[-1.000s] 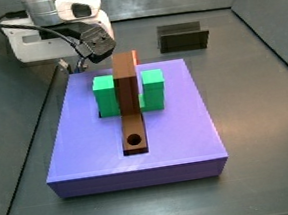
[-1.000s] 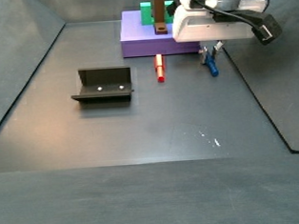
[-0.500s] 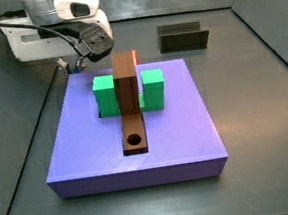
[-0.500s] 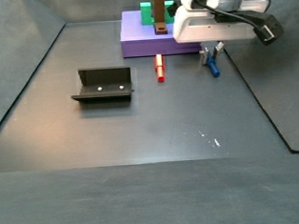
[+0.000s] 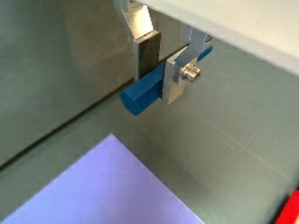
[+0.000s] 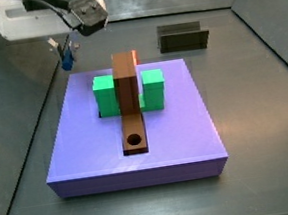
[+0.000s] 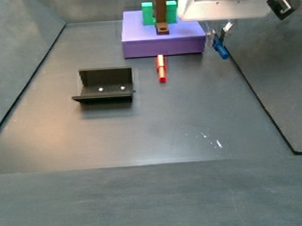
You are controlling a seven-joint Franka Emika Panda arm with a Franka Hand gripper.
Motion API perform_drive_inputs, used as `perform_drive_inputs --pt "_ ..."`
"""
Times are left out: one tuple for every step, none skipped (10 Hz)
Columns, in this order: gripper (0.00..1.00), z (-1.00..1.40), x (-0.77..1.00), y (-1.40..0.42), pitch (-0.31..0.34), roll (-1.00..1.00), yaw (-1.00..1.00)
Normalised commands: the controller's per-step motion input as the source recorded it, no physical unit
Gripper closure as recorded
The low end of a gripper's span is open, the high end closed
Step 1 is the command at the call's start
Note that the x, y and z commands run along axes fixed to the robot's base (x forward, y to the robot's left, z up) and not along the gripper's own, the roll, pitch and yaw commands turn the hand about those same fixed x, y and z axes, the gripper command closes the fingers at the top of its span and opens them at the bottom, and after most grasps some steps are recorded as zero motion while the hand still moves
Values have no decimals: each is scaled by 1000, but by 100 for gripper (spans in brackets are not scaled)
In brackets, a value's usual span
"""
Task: Pick up the blue object. Move up. Place the blue object on the fixture. Regrasp the blue object. Move to above the board. Insert the blue object.
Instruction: Place the blue object on the fixture.
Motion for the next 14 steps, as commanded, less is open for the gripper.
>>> perform_drive_inputs --pt "100 -6 6 0 0 -6 0" --pt "100 57 640 257 497 -411 -283" --pt "100 386 709 97 406 -606 -260" --pt "100 497 780 49 323 -671 -246" --pt "100 517 771 40 320 -691 -254" --pt "100 569 786 0 269 -771 -286" --pt "100 420 751 0 143 -1000 -251" --pt "100 0 686 123 -91 -1000 -146" --pt "100 0 651 277 -489 -1000 -134" --pt "100 0 657 283 -714 -957 -206" --pt "100 0 629 271 -783 -840 -163" --pt "100 0 623 269 -777 -760 -123" --pt "100 0 623 257 -754 -714 -100" --pt "100 0 786 254 -509 -760 -109"
